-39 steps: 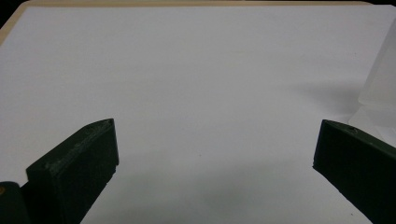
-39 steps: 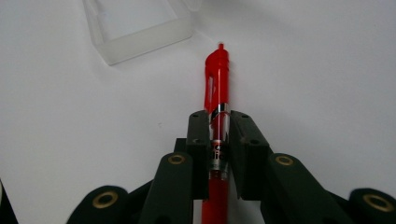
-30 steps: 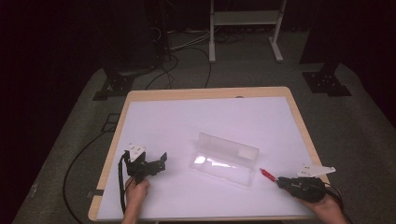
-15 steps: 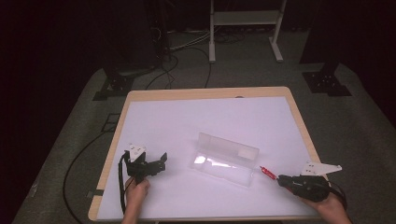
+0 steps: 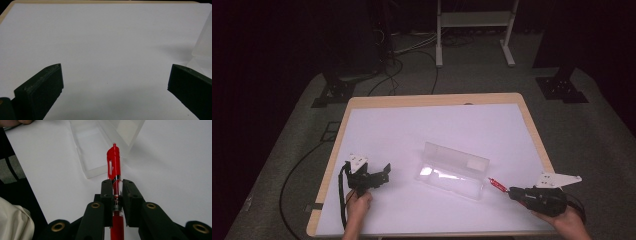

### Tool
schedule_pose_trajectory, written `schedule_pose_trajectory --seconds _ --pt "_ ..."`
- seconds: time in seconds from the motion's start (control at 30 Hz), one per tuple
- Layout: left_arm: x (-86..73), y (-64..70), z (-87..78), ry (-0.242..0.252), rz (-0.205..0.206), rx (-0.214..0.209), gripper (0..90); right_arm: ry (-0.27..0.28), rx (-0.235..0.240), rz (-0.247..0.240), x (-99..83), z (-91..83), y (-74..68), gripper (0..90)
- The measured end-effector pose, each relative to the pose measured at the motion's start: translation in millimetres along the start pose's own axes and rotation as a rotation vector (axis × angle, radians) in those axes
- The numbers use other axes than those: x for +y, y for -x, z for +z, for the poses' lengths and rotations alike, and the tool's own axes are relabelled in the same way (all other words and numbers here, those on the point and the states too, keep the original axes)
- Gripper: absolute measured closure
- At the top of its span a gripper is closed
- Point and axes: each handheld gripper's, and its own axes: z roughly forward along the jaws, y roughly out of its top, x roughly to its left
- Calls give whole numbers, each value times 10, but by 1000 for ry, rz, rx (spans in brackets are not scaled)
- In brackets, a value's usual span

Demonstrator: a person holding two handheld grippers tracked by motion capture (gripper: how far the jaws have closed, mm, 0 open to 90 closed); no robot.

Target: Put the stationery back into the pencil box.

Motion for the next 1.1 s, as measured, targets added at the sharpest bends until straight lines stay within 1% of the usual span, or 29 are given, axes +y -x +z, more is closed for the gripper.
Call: schedule_pose_trajectory --seconds 0.17,0.23,0.3,0.33,0.37,0.4,0.5,0.53,0.6,0.67,0.87,0.97,1.1 --pt "0 0 0 0 1 -1 0 11 19 -2 40 -27 -36 790" --pt "1 1 1 -1 -1 -1 0 16 25 -17 79 -35 -69 791" --pt "0 2 1 -1 0 -1 0 21 27 -20 92 -32 -82 790" --pt "0 3 0 0 3 -1 0 24 40 -28 118 -14 -106 790" --pt "0 3 0 0 3 -1 0 24 40 -28 118 -14 -106 790" --pt "0 2 0 -1 1 -1 0 25 56 -34 144 13 -133 790" --pt "0 -1 1 0 0 -1 0 28 68 -39 163 43 -156 790" --pt "0 0 0 0 1 -1 0 27 82 -46 186 78 -181 790" --pt "0 1 0 0 1 -2 0 26 86 -53 198 95 -194 790" --pt "0 1 -2 0 3 -2 0 23 101 -64 237 143 -233 791" --pt "1 -2 -4 -2 5 -3 0 16 120 -83 313 212 -271 790" --pt "0 2 -1 0 4 -4 0 15 130 -94 366 274 -286 790" --pt "0 2 -2 0 5 -5 0 10 140 -99 404 317 -300 790"
